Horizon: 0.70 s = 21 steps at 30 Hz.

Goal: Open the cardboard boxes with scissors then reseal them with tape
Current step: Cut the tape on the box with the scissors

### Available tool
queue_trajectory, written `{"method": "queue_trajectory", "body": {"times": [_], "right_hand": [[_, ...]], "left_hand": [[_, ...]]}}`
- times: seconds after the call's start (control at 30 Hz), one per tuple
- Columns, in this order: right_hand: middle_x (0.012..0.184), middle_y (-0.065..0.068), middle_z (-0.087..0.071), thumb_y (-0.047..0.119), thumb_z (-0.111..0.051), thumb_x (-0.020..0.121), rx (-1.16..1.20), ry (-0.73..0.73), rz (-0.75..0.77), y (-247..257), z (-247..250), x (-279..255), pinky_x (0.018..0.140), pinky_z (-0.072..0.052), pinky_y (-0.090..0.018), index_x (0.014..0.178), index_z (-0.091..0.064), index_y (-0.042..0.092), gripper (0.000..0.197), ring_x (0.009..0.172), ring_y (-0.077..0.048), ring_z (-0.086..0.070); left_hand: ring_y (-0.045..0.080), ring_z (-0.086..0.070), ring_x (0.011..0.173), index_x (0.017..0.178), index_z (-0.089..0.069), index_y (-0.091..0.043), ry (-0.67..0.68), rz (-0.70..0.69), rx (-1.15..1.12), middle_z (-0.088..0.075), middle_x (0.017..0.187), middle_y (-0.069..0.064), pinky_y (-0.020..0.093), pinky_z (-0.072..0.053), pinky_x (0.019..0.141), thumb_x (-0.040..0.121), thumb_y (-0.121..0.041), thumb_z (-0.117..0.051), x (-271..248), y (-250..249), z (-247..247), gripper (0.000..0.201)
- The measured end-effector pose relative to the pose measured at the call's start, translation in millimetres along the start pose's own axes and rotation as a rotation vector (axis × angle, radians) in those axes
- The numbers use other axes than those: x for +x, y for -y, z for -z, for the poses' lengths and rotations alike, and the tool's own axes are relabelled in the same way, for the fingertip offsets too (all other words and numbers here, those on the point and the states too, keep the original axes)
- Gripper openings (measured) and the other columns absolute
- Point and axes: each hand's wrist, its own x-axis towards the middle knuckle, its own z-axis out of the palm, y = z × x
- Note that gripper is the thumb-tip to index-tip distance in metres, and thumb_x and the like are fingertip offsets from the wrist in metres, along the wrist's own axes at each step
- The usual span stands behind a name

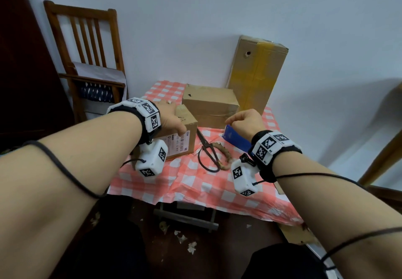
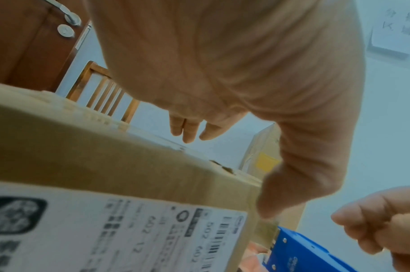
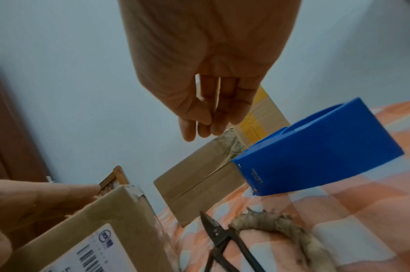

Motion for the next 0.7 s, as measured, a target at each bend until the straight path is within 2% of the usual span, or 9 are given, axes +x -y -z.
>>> {"method": "queue_trajectory", "body": {"times": [0.07, 0.17, 0.23, 0.27, 0.33, 0.4, 0.5, 0.6, 0.7], "right_hand": [[0.102, -0.004, -0.067, -0.004, -0.046, 0.085, 0.02, 0.013, -0.003, -3, 2, -4, 0.092, -0.045, -0.028, 0.088, -0.074, 0.013, 0.033, 0.102, -0.015, -0.056], [0.092, -0.002, -0.067, 0.004, -0.057, 0.087, 0.093, 0.034, 0.041, 3, -8, -6, 0.084, -0.046, -0.025, 0.087, -0.074, 0.012, 0.019, 0.089, -0.011, -0.057], [0.088, 0.0, -0.068, 0.008, -0.064, 0.085, 0.142, 0.057, 0.077, 15, -22, -5, 0.08, -0.048, -0.024, 0.084, -0.071, 0.015, 0.01, 0.085, -0.011, -0.06], [0.087, 0.001, -0.067, 0.01, -0.068, 0.083, 0.163, 0.075, 0.082, 23, -31, -3, 0.079, -0.048, -0.024, 0.084, -0.069, 0.015, 0.005, 0.084, -0.011, -0.06], [0.087, 0.002, -0.064, 0.015, -0.075, 0.079, 0.198, 0.114, 0.073, 38, -47, 1, 0.08, -0.05, -0.026, 0.088, -0.065, 0.015, 0.013, 0.084, -0.012, -0.06], [0.095, 0.002, -0.061, 0.019, -0.079, 0.075, 0.201, 0.145, 0.051, 50, -61, 6, 0.085, -0.049, -0.028, 0.098, -0.062, 0.014, 0.03, 0.088, -0.013, -0.058], [0.104, 0.0, -0.058, 0.025, -0.083, 0.069, 0.149, 0.168, 0.006, 58, -72, 14, 0.088, -0.048, -0.027, 0.112, -0.058, 0.01, 0.052, 0.096, -0.015, -0.056], [0.108, -0.002, -0.062, 0.029, -0.086, 0.065, 0.136, 0.169, -0.031, 60, -79, 17, 0.086, -0.05, -0.029, 0.111, -0.058, 0.01, 0.057, 0.1, -0.017, -0.06], [0.107, -0.003, -0.063, 0.03, -0.086, 0.065, 0.137, 0.156, -0.054, 62, -83, 20, 0.088, -0.052, -0.031, 0.108, -0.06, 0.01, 0.054, 0.098, -0.018, -0.062]], "left_hand": [[0.023, -0.047, 0.1, 0.122, -0.045, -0.015, 0.016, 0.009, -0.006, -0.045, 0.111, 0.006, 0.035, -0.036, 0.081, 0.071, -0.044, -0.072, 3, 1, 3, 0.065], [0.022, -0.049, 0.097, 0.12, -0.048, -0.014, 0.049, 0.026, -0.055, -0.049, 0.105, 0.004, 0.029, -0.038, 0.071, 0.074, -0.035, -0.074, 7, 11, 2, 0.058], [0.018, -0.051, 0.087, 0.111, -0.049, -0.016, 0.078, 0.034, -0.139, -0.051, 0.093, 0.0, 0.026, -0.038, 0.063, 0.079, -0.025, -0.074, 3, 16, 0, 0.042], [0.016, -0.049, 0.084, 0.108, -0.047, -0.017, 0.085, 0.034, -0.155, -0.049, 0.089, -0.002, 0.026, -0.037, 0.064, 0.081, -0.023, -0.074, 3, 18, -2, 0.039], [0.017, -0.046, 0.09, 0.117, -0.045, -0.018, 0.073, 0.017, -0.125, -0.047, 0.096, -0.001, 0.025, -0.035, 0.074, 0.08, -0.029, -0.075, 2, 21, -5, 0.049], [0.021, -0.046, 0.103, 0.132, -0.041, -0.015, 0.065, -0.002, -0.061, -0.047, 0.114, 0.004, 0.028, -0.037, 0.081, 0.077, -0.043, -0.075, 5, 25, -6, 0.071], [0.029, -0.039, 0.127, 0.146, -0.022, -0.014, 0.042, 0.007, 0.042, -0.036, 0.141, 0.011, 0.035, -0.037, 0.101, 0.074, -0.056, -0.072, 12, 32, -15, 0.097], [0.03, -0.03, 0.136, 0.152, -0.005, -0.012, 0.026, 0.007, 0.095, -0.026, 0.148, 0.013, 0.041, -0.031, 0.11, 0.074, -0.056, -0.071, 13, 31, -24, 0.111], [0.03, -0.029, 0.136, 0.151, -0.004, -0.01, 0.025, 0.008, 0.098, -0.027, 0.147, 0.014, 0.042, -0.03, 0.109, 0.074, -0.056, -0.072, 13, 30, -24, 0.112]]}}
